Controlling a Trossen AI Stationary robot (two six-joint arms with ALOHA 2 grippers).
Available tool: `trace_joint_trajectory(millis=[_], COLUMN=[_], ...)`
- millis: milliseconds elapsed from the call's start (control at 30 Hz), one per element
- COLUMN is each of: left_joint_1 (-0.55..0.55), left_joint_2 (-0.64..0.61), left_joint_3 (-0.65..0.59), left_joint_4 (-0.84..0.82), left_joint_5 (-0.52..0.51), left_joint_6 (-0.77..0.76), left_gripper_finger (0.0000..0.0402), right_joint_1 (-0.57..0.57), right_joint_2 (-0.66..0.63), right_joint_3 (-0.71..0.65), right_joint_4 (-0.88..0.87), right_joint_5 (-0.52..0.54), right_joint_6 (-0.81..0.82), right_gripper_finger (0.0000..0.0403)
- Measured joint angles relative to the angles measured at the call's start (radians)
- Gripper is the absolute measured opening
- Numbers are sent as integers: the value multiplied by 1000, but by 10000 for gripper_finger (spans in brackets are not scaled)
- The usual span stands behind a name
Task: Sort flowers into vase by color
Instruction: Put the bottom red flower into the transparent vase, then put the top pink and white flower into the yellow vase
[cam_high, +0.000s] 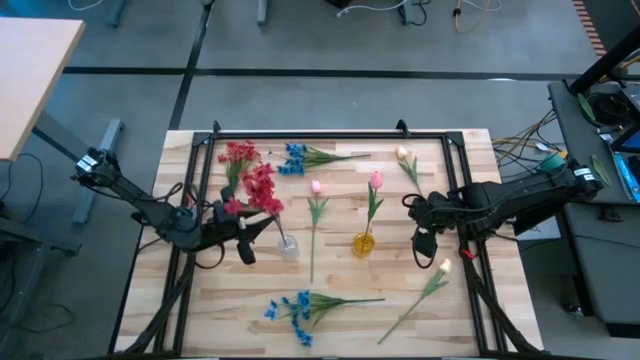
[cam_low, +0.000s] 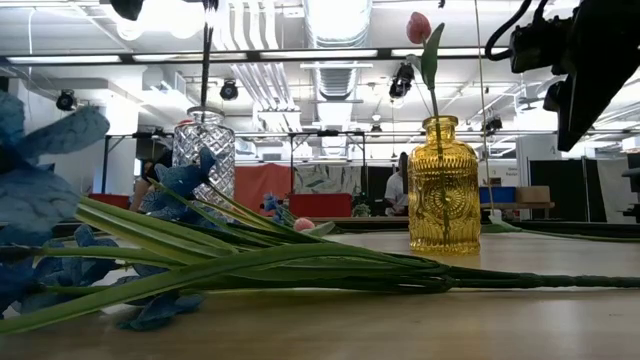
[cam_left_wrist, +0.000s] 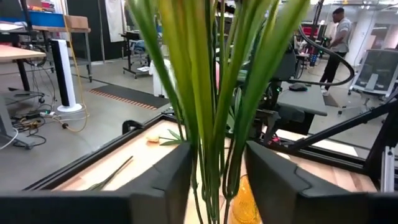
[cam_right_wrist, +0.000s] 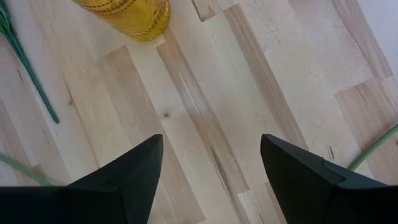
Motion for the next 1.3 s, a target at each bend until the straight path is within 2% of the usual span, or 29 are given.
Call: trace_joint_trajectory(millis=[200,467,567,767,933,1067,1300], left_joint_1=[0,0,0,0,0,0,1], left_joint_2=[0,-6,-18,-19,20,39,31], left_joint_3=[0,1,39,225,356,390,373], left_joint_4=[-26,-106,-273,-825,-1217,-1368,-1435], left_joint_5=[8,79,82,211,225,200,147], left_joint_6=[-17,-81,-182,-497,-749,-867,-924], left_gripper_finger=[190,220,229,237,238,237,223], right_joint_1=[0,0,0,-3,-56,-160,-420], right_joint_2=[0,0,0,0,0,0,6], right_joint_3=[0,0,0,0,0,0,1], right_joint_4=[0,0,0,-23,-23,-23,-6], right_joint_5=[0,0,-1,0,44,86,130], right_joint_6=[0,0,10,86,127,106,-10], right_gripper_finger=[260,260,260,260,260,260,260])
